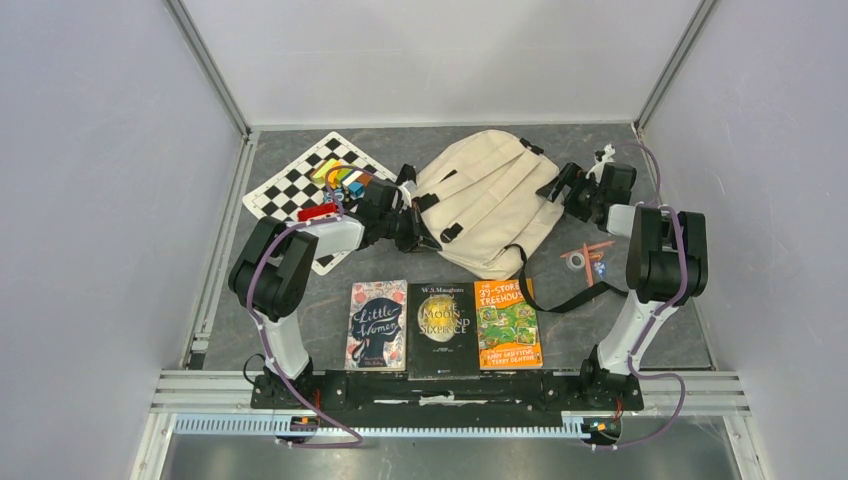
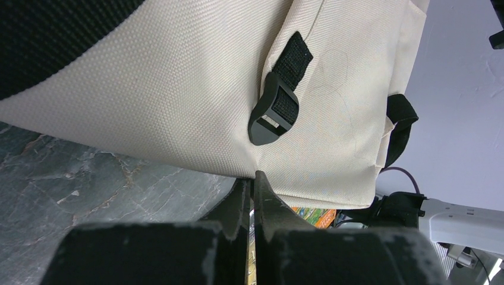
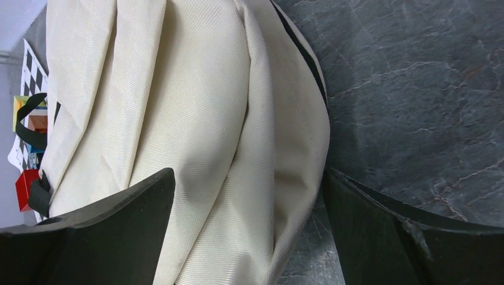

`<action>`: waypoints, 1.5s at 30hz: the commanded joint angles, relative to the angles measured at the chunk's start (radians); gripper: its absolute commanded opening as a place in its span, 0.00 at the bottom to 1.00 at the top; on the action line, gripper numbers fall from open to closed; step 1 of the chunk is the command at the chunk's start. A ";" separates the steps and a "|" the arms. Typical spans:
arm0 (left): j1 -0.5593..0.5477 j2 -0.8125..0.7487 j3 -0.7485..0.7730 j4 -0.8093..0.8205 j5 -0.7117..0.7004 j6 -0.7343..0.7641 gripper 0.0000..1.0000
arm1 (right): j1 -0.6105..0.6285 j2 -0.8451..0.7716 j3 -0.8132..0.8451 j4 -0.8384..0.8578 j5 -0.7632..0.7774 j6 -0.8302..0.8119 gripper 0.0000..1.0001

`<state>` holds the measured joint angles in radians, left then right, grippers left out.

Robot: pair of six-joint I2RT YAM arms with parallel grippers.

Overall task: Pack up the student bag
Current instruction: Adjust the student bag at the center of the board.

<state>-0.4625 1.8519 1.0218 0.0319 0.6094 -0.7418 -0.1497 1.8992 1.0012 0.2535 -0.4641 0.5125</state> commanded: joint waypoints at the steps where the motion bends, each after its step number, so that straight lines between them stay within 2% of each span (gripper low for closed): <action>1: -0.012 -0.019 0.034 -0.011 0.005 0.046 0.02 | 0.031 0.016 0.028 0.029 -0.025 0.041 0.98; 4: -0.020 -0.015 0.040 -0.021 0.004 0.057 0.02 | 0.060 0.036 0.069 0.034 -0.025 0.052 0.98; 6: -0.028 -0.013 0.047 -0.027 0.000 0.065 0.02 | 0.071 0.037 0.078 0.039 -0.008 0.060 0.90; 7: -0.033 -0.013 0.050 -0.026 0.000 0.070 0.02 | 0.073 0.031 0.078 0.046 0.000 0.066 0.83; 11: -0.038 -0.029 0.065 -0.078 -0.021 0.097 0.02 | 0.073 -0.048 0.056 0.070 0.041 0.073 0.35; 12: -0.038 -0.039 0.070 -0.086 -0.031 0.107 0.04 | 0.073 -0.081 0.053 0.068 0.055 0.071 0.26; 13: -0.038 -0.048 0.074 -0.096 -0.043 0.117 0.09 | 0.073 -0.120 0.054 0.064 0.071 0.068 0.15; 15: -0.038 -0.077 0.087 -0.115 -0.064 0.142 0.31 | 0.071 -0.189 0.064 0.055 0.089 0.060 0.00; 16: -0.038 -0.093 0.094 -0.129 -0.077 0.154 0.47 | 0.071 -0.220 0.074 0.048 0.093 0.058 0.00; 19: -0.036 -0.157 0.114 -0.184 -0.141 0.216 0.74 | 0.071 -0.328 0.111 0.043 0.106 0.050 0.00; 21: -0.027 -0.209 0.115 -0.206 -0.189 0.247 0.85 | 0.072 -0.394 0.145 0.043 0.121 0.025 0.00; 23: 0.000 -0.263 0.103 -0.205 -0.213 0.257 0.91 | 0.073 -0.451 0.189 0.044 0.138 -0.027 0.00; 30: 0.140 -0.407 0.024 -0.102 -0.172 0.188 0.99 | 0.119 -0.522 0.309 0.081 0.188 -0.371 0.00; 35: 0.160 -0.455 0.026 -0.100 -0.162 0.201 0.99 | 0.251 -0.582 0.218 0.128 0.178 -0.626 0.00; 39: 0.160 -0.474 0.020 -0.068 -0.118 0.173 0.99 | 0.324 -0.620 0.102 0.134 0.177 -0.689 0.00; 45: 0.162 -0.522 -0.005 0.011 -0.063 0.090 1.00 | 0.436 -0.688 -0.101 0.152 0.184 -0.670 0.00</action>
<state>-0.3004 1.4017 1.0336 -0.0628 0.4881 -0.5774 0.2256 1.2873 0.9932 0.2985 -0.2722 -0.1276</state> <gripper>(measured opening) 0.993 0.032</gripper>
